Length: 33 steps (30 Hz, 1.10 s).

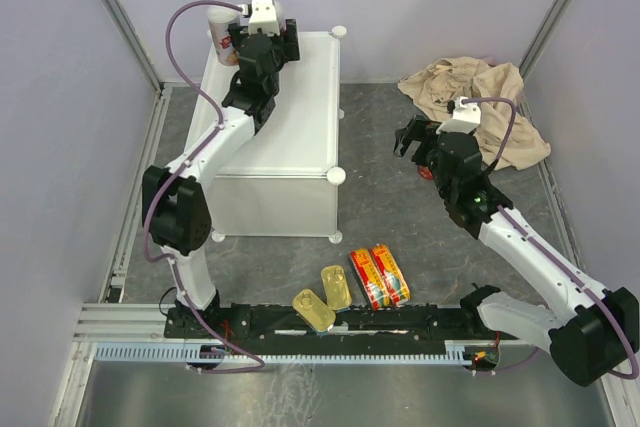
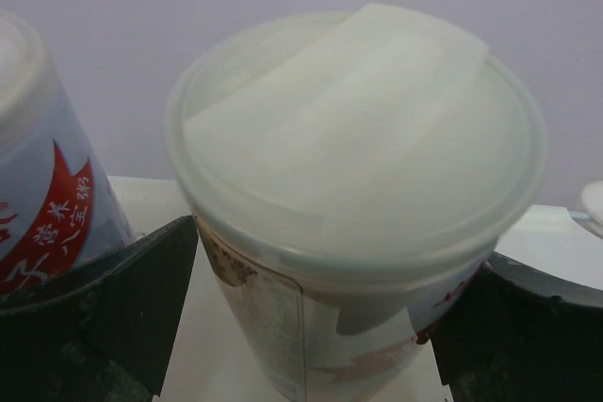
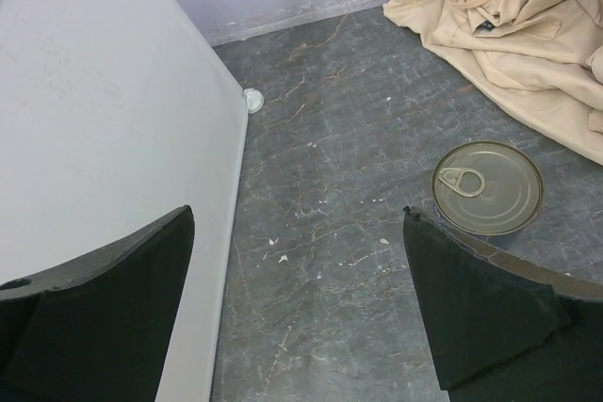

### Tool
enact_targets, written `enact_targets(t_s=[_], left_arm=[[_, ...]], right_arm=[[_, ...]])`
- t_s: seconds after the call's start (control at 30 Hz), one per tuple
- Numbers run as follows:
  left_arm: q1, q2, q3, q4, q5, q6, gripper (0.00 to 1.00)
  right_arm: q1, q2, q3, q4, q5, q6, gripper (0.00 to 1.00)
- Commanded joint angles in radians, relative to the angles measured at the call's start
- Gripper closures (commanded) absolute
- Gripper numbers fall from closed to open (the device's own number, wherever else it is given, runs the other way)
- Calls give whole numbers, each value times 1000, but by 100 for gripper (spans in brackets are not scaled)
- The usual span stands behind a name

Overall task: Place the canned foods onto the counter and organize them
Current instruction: Adjust the canned food at the counter.

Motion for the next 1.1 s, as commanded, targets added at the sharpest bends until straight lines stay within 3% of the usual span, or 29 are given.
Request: enact_targets(t_s=[0.0, 1.07], left_arm=[[1, -72, -8, -3, 10, -42, 1], [-35, -183, -84, -23, 29, -48, 1]], right_arm=[[-4, -18, 23, 4, -6, 6, 1], [-4, -76, -2, -36, -10, 22, 1]])
